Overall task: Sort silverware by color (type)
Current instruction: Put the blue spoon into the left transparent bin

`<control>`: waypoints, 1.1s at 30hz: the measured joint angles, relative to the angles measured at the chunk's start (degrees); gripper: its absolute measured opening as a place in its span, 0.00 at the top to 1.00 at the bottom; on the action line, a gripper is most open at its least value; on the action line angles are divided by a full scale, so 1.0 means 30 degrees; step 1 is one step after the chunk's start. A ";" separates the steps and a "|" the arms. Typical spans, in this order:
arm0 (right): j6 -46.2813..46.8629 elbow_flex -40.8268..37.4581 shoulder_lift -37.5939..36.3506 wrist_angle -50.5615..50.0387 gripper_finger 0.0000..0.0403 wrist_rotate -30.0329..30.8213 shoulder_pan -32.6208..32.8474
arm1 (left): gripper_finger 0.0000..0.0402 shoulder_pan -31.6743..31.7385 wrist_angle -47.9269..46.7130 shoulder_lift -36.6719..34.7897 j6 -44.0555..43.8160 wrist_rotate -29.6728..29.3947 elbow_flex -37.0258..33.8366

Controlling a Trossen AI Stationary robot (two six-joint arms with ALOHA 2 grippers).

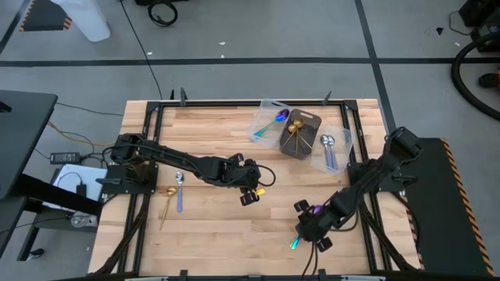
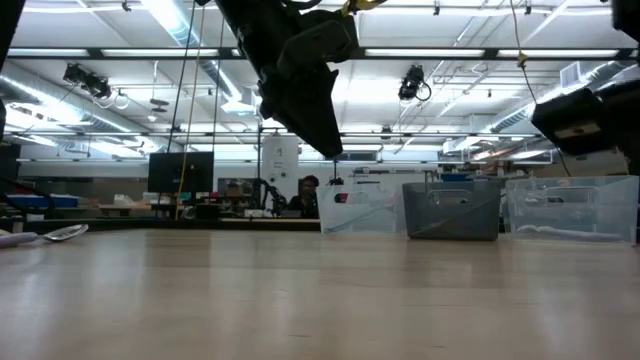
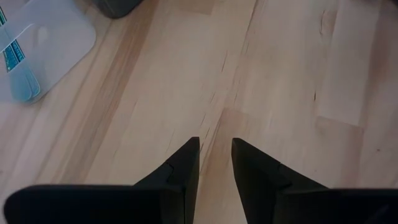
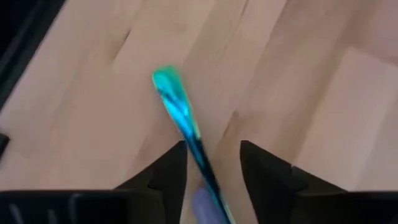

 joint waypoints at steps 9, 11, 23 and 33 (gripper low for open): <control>-0.0077 0.0028 0.1526 -0.0073 0.56 -0.0084 0.0126 | 0.74 0.0000 -0.0039 0.0000 0.0000 0.0001 0.0000; -0.0117 0.0073 0.1659 -0.0131 0.59 -0.0084 0.0126 | 0.74 0.0000 -0.0040 0.0000 0.0000 0.0002 0.0000; -0.1170 0.0066 0.1717 -0.0201 0.86 -0.0354 0.0134 | 0.74 0.0007 -0.0055 0.0000 -0.0007 -0.0003 0.0000; -0.2987 0.0042 0.1739 -0.0284 0.90 0.0017 0.0112 | 0.74 0.0002 -0.0055 0.0000 -0.0022 0.0002 0.0000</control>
